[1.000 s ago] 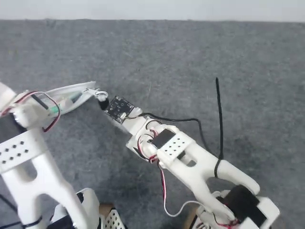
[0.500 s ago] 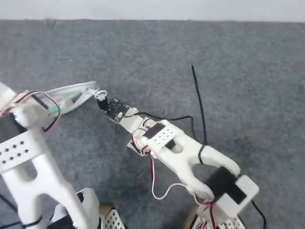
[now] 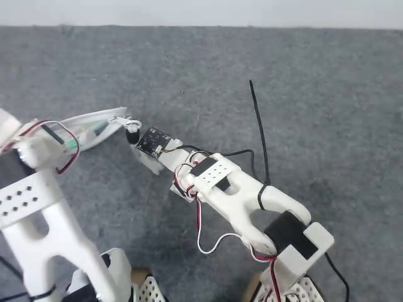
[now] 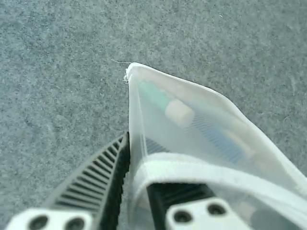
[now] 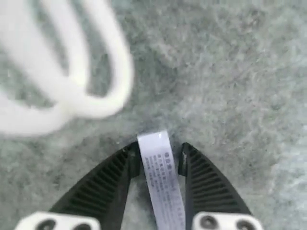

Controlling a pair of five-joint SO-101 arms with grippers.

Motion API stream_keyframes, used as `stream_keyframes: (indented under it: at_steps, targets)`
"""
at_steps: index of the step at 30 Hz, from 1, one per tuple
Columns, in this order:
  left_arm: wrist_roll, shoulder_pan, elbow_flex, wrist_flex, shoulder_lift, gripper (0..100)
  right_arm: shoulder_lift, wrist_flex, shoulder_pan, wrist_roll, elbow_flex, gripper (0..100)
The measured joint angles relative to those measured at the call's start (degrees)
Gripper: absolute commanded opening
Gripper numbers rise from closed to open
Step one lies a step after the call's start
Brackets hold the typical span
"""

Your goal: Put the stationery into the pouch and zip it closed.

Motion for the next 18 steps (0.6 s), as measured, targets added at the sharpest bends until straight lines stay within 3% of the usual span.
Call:
stream_keyframes:
  at_steps: [7,18]
  targets:
    - [0.0,0.0,0.0,0.0,0.0,1,0.3,11.9,0.0,2.4,-5.9,11.5]
    - [0.0,0.0,0.0,0.0,0.0,1,1.4,13.1,0.5,2.5,-6.7,11.6]
